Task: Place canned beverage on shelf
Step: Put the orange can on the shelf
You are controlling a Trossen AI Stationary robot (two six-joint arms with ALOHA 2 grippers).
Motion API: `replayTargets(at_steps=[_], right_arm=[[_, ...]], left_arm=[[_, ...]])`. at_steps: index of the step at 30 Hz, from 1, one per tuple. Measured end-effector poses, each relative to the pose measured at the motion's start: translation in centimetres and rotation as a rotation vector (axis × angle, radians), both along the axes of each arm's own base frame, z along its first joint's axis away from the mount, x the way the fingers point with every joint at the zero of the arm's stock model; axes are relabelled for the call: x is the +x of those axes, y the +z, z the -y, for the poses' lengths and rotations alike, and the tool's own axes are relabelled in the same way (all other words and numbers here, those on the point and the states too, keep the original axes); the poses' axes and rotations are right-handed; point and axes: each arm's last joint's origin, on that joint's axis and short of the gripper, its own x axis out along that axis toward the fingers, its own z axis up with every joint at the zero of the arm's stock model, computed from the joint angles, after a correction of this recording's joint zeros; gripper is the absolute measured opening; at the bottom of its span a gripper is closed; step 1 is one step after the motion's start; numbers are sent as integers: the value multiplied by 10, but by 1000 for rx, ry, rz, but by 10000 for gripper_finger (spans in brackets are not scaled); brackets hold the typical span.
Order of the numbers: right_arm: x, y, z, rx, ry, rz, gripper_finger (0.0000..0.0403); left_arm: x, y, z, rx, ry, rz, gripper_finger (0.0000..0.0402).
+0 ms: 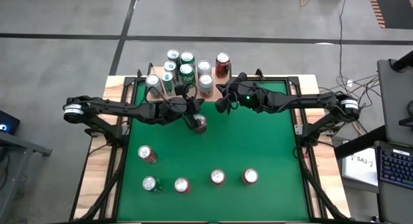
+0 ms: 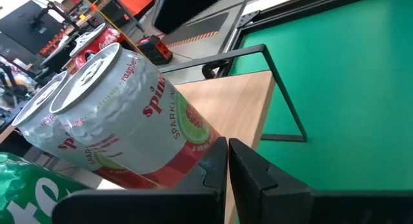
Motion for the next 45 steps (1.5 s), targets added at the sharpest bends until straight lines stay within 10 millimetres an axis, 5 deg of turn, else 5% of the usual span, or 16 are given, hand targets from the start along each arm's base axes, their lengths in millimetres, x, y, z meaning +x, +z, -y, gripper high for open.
replayTargets(at_steps=[36,45], right_arm=[[15,-14,4,-22,6,7,9],[7,-11,36,-35,-68,43,9]], left_arm=[[-6,3,-23,84,217,-2,0],[-8,3,-29,94,234,-12,0]])
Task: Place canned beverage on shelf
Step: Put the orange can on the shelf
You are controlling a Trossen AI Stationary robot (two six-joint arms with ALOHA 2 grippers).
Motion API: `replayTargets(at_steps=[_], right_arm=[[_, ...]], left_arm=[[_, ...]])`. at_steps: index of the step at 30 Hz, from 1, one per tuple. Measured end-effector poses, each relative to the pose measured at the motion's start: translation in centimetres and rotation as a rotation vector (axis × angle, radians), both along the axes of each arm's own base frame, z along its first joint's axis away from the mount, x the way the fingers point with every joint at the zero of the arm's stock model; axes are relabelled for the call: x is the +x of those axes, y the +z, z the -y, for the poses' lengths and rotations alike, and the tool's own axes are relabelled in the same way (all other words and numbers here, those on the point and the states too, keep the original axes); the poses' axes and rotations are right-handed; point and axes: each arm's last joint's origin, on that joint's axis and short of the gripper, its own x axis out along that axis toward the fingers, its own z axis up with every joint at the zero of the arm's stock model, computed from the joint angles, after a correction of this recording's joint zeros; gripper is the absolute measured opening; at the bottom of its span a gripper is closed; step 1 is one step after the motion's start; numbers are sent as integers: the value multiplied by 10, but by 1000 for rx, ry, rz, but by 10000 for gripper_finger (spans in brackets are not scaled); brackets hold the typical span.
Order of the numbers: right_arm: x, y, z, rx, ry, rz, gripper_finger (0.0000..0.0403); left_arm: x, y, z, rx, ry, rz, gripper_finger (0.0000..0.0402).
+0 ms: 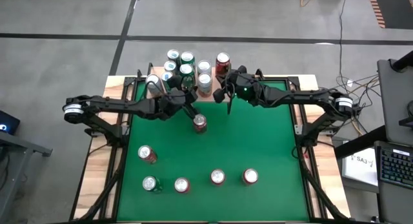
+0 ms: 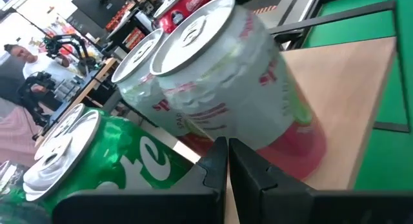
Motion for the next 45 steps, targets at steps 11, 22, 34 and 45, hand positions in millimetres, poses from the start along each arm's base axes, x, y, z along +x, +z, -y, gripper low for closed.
replayTargets(at_steps=[11,22,34,45], right_arm=[[6,-7,-4,9,68,-26,9],[9,-6,-20,2,120,-44,9],[-5,12,-27,18,123,-21,9],[-25,45,-56,42,197,99,9]], left_arm=[[0,4,-7,-5,-16,52,0],[0,4,-8,-17,14,68,0],[2,2,7,-21,8,66,0],[-6,22,38,-3,-90,107,0]])
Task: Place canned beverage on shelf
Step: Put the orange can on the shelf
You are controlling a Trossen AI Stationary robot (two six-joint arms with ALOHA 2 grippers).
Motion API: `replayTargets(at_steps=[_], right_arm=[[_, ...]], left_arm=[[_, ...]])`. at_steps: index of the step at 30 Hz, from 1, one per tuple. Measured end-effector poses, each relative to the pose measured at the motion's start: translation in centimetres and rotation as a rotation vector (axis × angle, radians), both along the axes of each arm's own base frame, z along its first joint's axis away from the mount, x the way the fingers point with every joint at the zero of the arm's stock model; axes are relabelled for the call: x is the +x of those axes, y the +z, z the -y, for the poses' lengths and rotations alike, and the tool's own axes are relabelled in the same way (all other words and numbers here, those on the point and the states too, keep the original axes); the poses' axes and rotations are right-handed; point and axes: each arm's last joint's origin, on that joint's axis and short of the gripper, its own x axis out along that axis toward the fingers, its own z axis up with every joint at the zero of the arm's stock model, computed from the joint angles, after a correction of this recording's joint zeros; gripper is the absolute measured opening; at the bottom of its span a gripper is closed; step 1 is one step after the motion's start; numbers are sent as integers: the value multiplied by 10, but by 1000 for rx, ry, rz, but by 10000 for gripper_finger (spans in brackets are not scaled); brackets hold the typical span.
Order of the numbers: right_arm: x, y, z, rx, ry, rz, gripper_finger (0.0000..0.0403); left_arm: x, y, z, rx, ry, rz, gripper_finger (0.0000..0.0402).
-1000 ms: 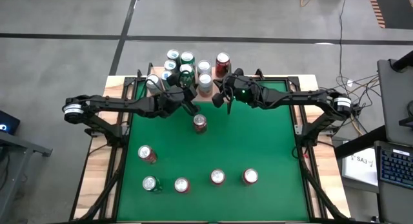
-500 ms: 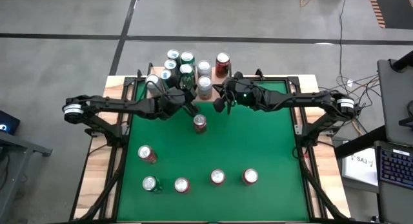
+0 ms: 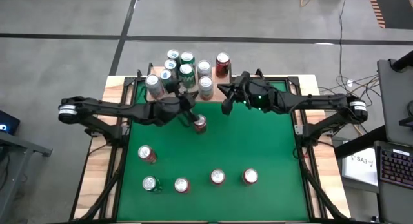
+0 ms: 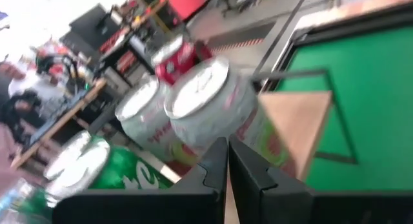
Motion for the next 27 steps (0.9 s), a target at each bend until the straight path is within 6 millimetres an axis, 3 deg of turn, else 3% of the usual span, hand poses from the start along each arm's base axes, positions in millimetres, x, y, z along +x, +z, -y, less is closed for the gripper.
replayTargets(at_steps=[6,12,18,22,27], right_arm=[[5,7,-22,36,66,52,9],[17,14,-44,39,135,57,9],[33,5,-62,62,179,23,9],[42,4,-65,77,126,31,9],[56,16,-64,78,106,73,9]], left_arm=[[-32,33,31,26,-115,37,0],[-93,57,54,20,-244,97,0],[-142,45,61,9,-343,194,0],[-159,43,57,35,-358,234,0],[-170,43,53,38,-353,271,0]])
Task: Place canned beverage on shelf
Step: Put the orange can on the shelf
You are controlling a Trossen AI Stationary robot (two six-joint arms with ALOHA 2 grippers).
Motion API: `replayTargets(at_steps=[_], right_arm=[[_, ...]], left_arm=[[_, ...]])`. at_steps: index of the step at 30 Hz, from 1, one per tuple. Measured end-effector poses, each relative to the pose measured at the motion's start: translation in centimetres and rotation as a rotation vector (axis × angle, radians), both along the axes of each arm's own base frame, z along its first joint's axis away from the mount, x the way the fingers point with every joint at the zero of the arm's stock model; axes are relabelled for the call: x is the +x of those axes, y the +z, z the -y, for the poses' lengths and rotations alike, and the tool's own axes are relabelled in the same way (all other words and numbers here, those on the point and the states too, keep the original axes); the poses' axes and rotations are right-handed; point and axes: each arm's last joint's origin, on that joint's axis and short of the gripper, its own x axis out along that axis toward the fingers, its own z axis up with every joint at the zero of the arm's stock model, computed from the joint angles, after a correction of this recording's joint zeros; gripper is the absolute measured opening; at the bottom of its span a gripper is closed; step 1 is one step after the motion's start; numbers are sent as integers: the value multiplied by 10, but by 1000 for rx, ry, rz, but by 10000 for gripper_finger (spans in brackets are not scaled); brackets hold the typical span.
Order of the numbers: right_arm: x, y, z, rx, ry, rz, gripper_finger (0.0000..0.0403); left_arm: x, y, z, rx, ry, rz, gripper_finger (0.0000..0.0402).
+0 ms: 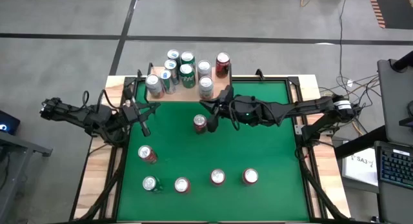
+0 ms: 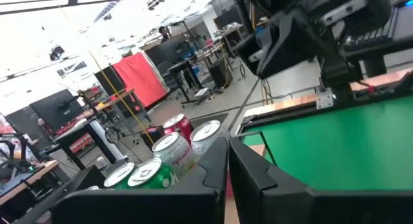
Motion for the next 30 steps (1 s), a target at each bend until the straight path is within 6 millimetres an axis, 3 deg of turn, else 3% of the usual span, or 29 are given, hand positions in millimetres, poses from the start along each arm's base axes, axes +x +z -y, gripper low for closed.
replayTargets(at_steps=[4,12,17,24,30], right_arm=[[21,7,5,-47,2,-41,9],[52,22,29,-54,-58,-302,9],[53,27,26,42,-40,-492,9],[47,21,15,354,86,-704,9],[38,29,14,293,-41,-724,9]], left_arm=[[-4,0,-1,9,0,5,0],[-6,4,-2,15,1,15,0],[-6,2,-2,34,2,1,0],[-6,2,-2,34,3,0,0],[-7,2,-6,25,165,-11,0]])
